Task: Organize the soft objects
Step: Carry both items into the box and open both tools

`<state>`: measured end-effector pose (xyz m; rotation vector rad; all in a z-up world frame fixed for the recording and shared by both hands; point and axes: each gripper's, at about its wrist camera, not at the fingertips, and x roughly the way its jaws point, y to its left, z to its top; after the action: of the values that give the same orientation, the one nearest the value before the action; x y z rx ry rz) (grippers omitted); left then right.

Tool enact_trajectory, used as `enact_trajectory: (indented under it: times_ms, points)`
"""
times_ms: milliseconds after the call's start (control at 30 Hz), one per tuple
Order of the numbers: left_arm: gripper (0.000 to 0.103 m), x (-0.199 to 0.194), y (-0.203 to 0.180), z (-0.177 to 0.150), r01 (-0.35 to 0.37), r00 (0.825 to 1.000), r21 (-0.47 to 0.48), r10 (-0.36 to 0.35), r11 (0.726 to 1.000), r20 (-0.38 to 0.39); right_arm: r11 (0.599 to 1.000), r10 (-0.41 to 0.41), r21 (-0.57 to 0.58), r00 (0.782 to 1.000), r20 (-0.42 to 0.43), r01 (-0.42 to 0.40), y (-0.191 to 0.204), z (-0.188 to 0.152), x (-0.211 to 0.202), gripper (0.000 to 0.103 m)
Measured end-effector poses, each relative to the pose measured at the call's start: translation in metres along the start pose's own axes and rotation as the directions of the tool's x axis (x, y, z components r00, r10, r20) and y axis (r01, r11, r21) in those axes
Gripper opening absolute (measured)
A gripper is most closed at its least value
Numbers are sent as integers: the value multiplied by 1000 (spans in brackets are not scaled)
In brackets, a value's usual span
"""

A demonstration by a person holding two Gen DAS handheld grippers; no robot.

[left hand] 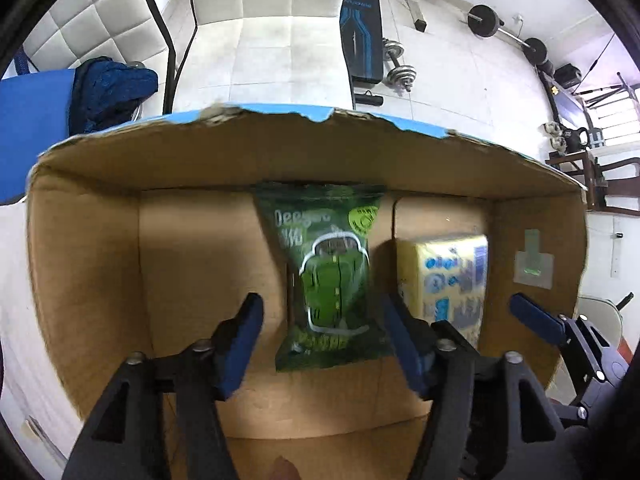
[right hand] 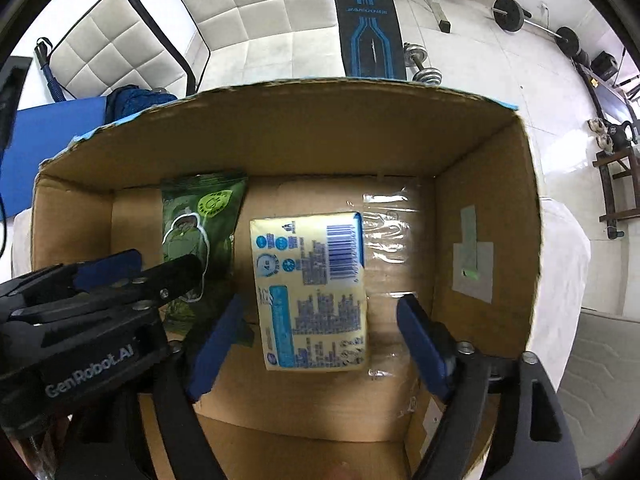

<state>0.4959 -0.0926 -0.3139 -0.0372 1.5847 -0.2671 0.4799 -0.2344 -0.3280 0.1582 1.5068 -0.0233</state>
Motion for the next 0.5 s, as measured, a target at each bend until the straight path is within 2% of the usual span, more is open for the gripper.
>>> enact_trajectory:
  times_ms: [67,133,233,333,500]
  points:
    - [71,-7,4,-6,-16,1000,0,16,1000,17,1000,-1,-3,1000,-6,1,1,-4,-4,86]
    - [87,-14,7,-14,-38,999,4,38,999,38,1000,0,0,1000,4,0,2,-11,-12,96]
    - [95,-26,12,-28,-80,994,6,79,997,78,1000,0,3,1000,23,0,3,-26,-24,102]
    - [100,-34,19,-41,-91,989,12,89,996,116,1000,16,17,999,31,-16,2,-42,-33,103]
    - [100,-48,22,-61,-102,980,21,97,995,172,999,24,30,998,59,-26,4,-68,-50,103]
